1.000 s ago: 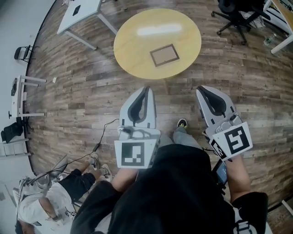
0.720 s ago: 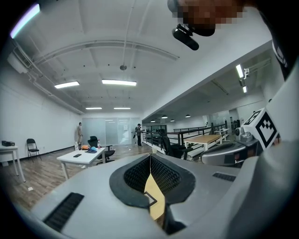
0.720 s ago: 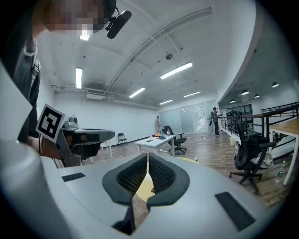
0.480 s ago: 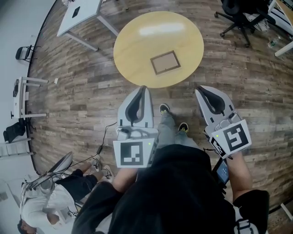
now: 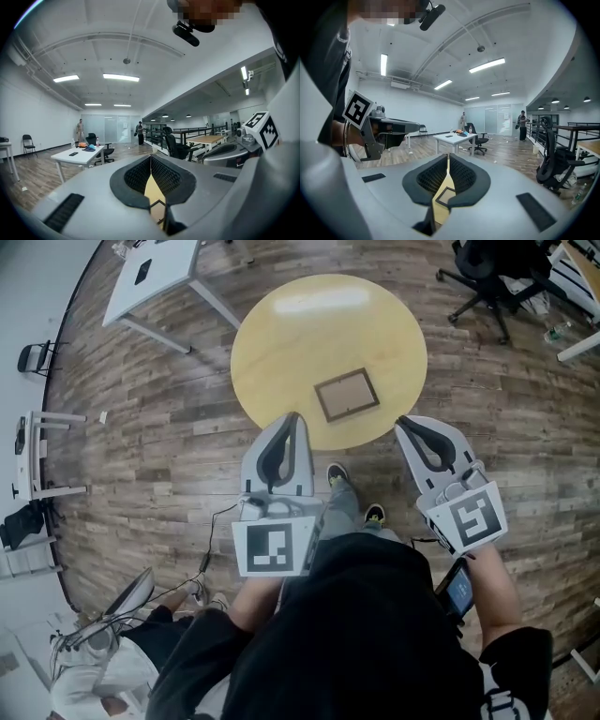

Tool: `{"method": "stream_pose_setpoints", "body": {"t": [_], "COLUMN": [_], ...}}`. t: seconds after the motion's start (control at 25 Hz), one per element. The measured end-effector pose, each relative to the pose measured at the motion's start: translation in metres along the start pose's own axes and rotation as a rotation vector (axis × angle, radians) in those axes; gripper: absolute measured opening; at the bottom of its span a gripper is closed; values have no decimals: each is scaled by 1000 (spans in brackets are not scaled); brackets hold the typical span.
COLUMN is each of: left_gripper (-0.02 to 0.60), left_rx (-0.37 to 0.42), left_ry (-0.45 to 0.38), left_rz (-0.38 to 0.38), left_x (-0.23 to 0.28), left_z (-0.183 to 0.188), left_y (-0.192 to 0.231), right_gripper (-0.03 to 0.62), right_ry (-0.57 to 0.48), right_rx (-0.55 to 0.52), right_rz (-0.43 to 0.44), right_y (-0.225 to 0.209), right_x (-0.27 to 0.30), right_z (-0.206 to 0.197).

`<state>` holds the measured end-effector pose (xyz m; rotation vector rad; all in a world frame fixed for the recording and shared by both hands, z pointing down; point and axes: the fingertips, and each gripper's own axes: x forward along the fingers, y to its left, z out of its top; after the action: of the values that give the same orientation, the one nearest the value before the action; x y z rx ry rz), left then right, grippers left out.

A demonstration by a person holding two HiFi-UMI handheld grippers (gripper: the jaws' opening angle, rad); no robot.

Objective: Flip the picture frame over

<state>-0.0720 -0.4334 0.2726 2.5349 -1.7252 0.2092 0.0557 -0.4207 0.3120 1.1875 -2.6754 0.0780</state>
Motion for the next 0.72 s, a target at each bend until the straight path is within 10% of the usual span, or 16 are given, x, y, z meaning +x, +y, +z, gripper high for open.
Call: {"method": "stream_pose_setpoints", "body": {"t": [0.72], "left_gripper": [23], "left_rx": [-101], "left_ry": [59], "left_rz": [7], "left_x": [79], "left_z": [-51], "left_y": [117], "right_gripper": [150], "right_ry": [729], "right_rx": [-444], "right_rz": [433], "right_y": [74], "right_x": [182], "right_z": [-231]}}
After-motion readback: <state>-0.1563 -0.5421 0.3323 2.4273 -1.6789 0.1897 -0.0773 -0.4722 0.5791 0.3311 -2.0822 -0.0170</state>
